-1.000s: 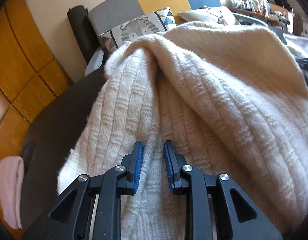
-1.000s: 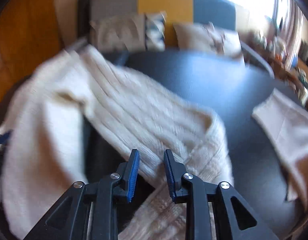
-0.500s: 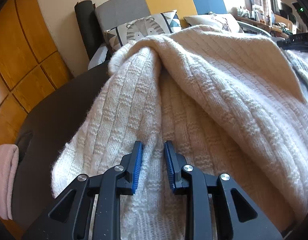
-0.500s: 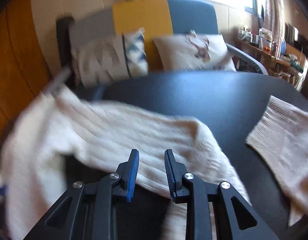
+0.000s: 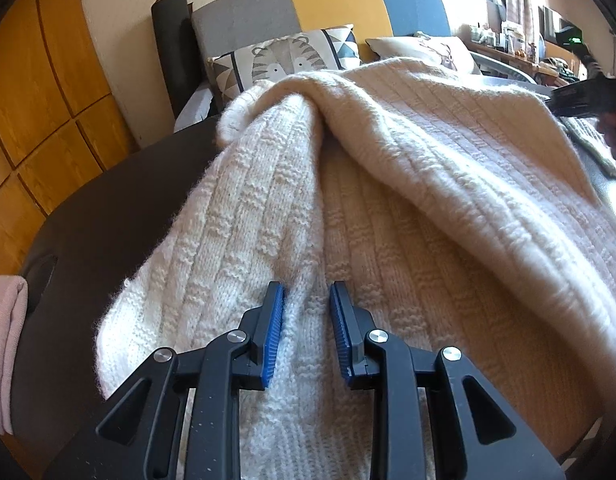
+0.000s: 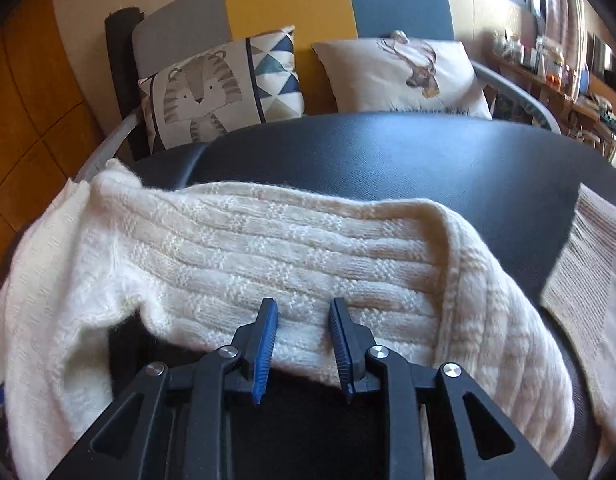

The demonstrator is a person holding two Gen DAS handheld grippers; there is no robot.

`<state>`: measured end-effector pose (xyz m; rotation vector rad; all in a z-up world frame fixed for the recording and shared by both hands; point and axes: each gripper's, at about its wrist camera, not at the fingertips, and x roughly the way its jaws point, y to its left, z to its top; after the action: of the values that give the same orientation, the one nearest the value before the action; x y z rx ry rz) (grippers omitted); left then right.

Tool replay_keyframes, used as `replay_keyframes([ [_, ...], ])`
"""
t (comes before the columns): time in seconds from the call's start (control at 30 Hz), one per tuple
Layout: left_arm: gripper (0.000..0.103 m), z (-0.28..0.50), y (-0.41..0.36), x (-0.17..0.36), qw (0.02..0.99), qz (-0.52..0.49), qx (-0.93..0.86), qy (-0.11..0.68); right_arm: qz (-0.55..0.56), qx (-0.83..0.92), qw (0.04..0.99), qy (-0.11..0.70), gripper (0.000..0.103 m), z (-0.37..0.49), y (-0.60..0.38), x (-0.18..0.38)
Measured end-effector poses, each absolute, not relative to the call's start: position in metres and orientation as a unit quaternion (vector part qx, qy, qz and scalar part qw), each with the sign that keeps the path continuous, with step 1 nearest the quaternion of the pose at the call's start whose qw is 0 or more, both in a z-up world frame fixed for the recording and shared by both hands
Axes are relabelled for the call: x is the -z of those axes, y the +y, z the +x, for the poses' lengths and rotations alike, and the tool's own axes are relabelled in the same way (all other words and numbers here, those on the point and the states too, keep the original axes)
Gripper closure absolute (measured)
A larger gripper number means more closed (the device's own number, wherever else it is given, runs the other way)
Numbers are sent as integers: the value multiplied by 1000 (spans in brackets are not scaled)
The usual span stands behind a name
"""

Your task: Fold clothes

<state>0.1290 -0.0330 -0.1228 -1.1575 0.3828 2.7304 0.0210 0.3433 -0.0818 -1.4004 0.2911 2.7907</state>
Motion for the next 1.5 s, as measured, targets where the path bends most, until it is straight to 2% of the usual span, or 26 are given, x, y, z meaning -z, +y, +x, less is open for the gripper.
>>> replay_keyframes([
  [0.23,75,130,-39,120,78,-386,-912,115,-394,-894,63,203,76,125,423,47],
  [0.4,75,126,-40,119,78,-386,-912,113,-445,-849,100,266,74,188,474,62],
  [0.5,75,126,-40,119,79,-387,-912,112,-460,-839,104,272,74,204,472,73],
  [0.63,75,128,-41,119,80,-388,-911,111,-448,-874,79,171,74,206,430,70],
  [0.8,75,128,-42,119,80,-387,-912,111,-443,-893,59,-50,74,188,368,77],
  [0.9,75,129,-41,119,79,-387,-912,111,-455,-879,68,-126,74,177,352,95],
  [0.97,75,129,-42,119,80,-387,-912,111,-444,-883,65,-140,74,177,356,101],
  [1.03,75,129,-41,119,79,-386,-912,111,-438,-890,54,-119,76,178,362,104],
  [1.2,75,128,-40,119,78,-387,-912,112,-445,-894,42,-13,99,172,394,97],
  [1.4,75,128,-39,120,77,-387,-912,112,-390,-910,49,132,100,159,458,56],
  [1.5,75,128,-39,120,77,-386,-912,113,-368,-912,55,170,100,146,488,36],
])
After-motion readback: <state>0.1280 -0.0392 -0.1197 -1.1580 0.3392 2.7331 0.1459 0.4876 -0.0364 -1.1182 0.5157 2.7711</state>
